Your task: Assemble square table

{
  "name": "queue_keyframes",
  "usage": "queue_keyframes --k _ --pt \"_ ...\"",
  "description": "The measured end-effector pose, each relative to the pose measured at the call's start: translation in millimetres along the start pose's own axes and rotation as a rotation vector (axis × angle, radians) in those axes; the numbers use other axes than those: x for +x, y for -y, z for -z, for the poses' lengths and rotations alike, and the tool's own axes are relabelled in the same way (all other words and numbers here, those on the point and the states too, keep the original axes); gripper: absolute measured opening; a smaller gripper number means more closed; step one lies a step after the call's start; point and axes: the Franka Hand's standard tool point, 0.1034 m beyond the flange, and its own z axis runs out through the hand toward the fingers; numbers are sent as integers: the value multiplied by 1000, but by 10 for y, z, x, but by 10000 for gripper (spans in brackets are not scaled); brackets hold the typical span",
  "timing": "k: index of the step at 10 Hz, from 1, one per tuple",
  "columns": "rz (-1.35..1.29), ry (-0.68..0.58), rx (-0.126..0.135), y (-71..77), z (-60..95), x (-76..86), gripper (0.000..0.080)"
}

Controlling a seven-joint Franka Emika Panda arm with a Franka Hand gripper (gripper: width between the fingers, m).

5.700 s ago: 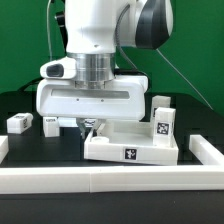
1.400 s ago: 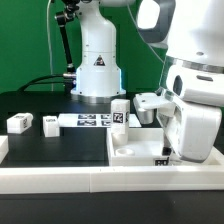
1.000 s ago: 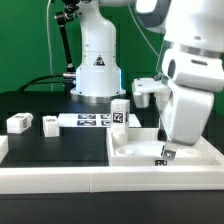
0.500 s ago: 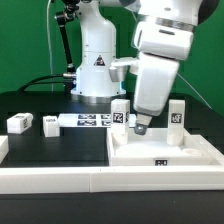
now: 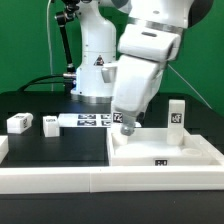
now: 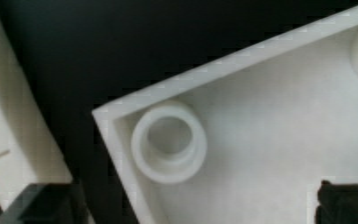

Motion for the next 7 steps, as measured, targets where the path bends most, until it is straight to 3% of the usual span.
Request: queue_keyframes --k 1,7 --pt "-77 24 33 -42 -2 -142 649" --pt "-407 36 33 -67 0 -163 649"
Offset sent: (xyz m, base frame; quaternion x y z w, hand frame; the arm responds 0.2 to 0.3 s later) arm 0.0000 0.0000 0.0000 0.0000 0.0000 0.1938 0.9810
